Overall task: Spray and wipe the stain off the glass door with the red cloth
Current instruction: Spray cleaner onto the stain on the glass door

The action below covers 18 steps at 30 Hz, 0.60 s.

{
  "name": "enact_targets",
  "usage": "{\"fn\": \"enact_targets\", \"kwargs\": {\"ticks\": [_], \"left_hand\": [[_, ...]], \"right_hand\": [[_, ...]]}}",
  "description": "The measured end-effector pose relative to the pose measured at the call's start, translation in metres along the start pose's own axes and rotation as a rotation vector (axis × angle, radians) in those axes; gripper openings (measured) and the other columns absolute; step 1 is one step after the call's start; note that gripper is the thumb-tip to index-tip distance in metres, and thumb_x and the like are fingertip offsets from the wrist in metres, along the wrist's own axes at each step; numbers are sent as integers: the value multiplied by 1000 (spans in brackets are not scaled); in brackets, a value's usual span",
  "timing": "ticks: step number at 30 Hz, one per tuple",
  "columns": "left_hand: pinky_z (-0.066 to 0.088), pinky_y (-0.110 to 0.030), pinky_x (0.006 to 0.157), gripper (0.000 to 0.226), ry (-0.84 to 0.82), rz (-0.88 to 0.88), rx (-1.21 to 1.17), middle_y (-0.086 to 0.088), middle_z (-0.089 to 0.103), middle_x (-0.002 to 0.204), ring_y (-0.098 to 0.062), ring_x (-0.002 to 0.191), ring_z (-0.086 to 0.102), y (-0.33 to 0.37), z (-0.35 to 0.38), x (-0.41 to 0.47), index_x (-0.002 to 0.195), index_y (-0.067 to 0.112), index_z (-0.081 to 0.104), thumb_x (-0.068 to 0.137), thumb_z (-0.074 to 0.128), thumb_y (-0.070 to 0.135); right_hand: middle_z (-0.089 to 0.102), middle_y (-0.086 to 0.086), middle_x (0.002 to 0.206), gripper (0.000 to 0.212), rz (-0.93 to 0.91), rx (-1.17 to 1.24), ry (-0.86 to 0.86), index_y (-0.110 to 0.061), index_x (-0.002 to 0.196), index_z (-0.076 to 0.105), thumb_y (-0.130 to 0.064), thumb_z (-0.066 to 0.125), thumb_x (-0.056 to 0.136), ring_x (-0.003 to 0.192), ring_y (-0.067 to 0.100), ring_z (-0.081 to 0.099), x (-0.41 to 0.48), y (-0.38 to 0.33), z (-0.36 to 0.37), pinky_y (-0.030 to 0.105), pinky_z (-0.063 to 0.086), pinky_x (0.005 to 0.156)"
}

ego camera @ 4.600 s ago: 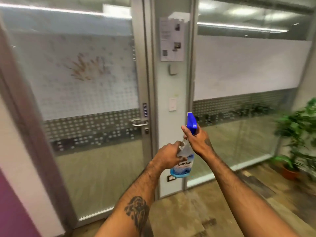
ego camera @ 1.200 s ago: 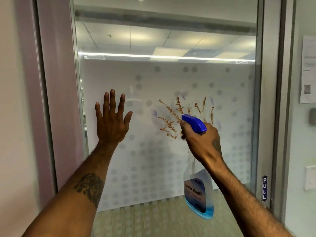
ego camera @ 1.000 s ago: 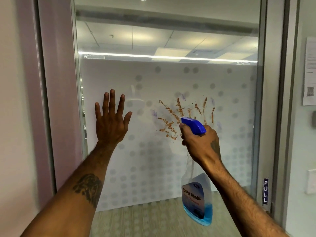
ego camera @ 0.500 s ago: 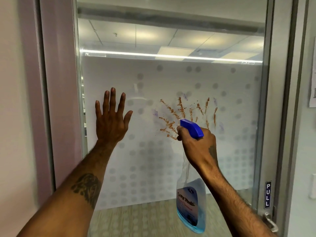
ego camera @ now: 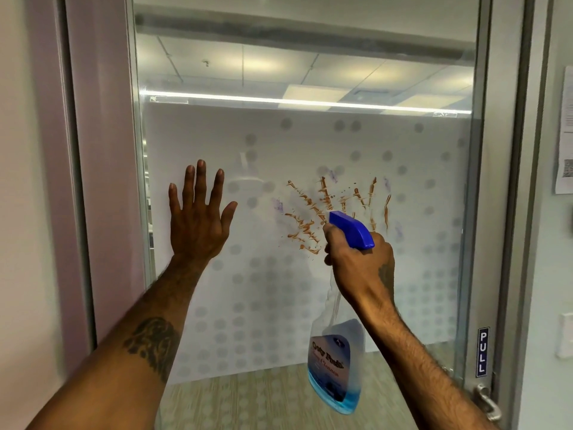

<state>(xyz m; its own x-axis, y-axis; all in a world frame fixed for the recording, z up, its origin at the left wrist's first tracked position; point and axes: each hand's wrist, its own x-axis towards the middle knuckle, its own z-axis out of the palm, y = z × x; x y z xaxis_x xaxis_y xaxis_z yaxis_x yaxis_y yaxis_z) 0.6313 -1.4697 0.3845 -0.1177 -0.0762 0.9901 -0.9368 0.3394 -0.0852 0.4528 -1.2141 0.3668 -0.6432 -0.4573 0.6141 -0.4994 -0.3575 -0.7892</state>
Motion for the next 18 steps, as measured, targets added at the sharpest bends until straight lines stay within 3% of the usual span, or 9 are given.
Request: {"fn": "enact_targets", "kwargs": {"ticks": [5, 12, 16, 18], "left_hand": [[2, -54, 125, 74, 8, 0, 7, -10, 6, 171, -31, 158, 6, 0, 1, 0, 164, 25, 10, 102, 25, 64], [5, -55, 125, 73, 19, 1, 5, -9, 5, 171, -30, 158, 5, 0, 2, 0, 164, 26, 8, 103, 25, 63], [0, -53, 125, 74, 17, 4, -1, -9, 4, 171, -30, 158, 5, -1, 2, 0, 164, 26, 9, 102, 24, 63], [0, -53, 125, 73, 17, 5, -3, -9, 4, 171, -30, 158, 4, -1, 3, 0, 164, 26, 9, 102, 24, 63]], "right_hand": [[71, 7, 74, 18, -40, 11, -20, -27, 74, 63, -36, 66, 89, 56, 10, 57, -1, -2, 0, 12, 42, 49], [71, 13, 70, 32, -19, -55, -25, -24, 66, 57, -46, 65, 87, 65, 27, 68, -7, -1, -3, 31, 55, 59], [72, 10, 73, 24, -18, -39, -69, -22, 76, 67, -43, 65, 88, 69, 24, 68, -7, 0, -8, 26, 53, 59], [72, 5, 72, 18, -33, -5, -84, -30, 73, 64, -39, 67, 87, 68, 20, 67, -7, 1, -12, 25, 53, 59]]}}
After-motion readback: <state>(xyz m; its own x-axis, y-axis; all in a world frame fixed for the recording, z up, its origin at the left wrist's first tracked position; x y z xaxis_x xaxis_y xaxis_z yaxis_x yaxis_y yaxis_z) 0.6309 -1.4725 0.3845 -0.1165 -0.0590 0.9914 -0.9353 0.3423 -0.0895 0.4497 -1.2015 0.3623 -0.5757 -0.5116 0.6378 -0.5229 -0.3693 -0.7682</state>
